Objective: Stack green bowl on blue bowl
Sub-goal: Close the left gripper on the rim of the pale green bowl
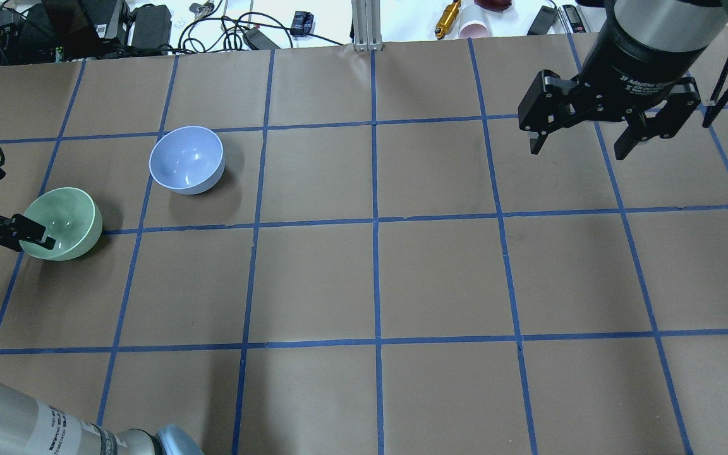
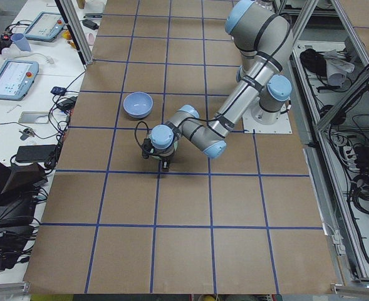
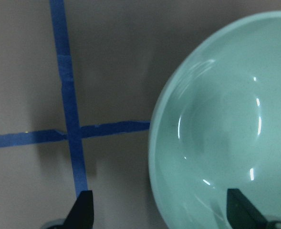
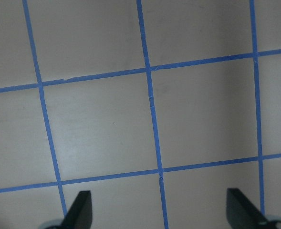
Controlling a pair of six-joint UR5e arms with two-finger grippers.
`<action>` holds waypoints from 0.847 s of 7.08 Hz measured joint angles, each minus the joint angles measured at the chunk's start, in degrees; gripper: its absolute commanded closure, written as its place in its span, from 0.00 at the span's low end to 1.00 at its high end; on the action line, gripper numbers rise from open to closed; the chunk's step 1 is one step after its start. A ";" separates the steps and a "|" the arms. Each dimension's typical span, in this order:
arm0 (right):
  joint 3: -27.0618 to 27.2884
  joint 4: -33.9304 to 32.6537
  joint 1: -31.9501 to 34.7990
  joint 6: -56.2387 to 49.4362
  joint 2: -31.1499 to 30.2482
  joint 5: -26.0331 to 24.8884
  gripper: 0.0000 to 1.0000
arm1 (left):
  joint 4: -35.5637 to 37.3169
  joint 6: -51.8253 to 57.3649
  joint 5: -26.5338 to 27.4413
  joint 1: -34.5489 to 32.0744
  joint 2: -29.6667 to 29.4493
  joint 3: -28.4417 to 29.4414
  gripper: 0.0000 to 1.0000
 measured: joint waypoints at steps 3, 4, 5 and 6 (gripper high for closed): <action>0.00 -0.06 0.00 0.00 0.00 0.00 0.00 | 0.25 -0.42 0.10 -0.17 -0.33 0.25 1.00; 0.00 -0.06 0.00 0.00 0.00 0.00 0.00 | 0.31 -0.32 0.08 -0.18 -0.35 0.29 1.00; 0.00 -0.05 0.00 0.00 0.00 0.00 0.00 | 0.38 -0.19 0.12 -0.19 -0.36 0.33 1.00; 0.00 -0.03 0.00 0.00 0.00 0.00 0.00 | 0.40 -0.13 0.19 -0.19 -0.37 0.33 1.00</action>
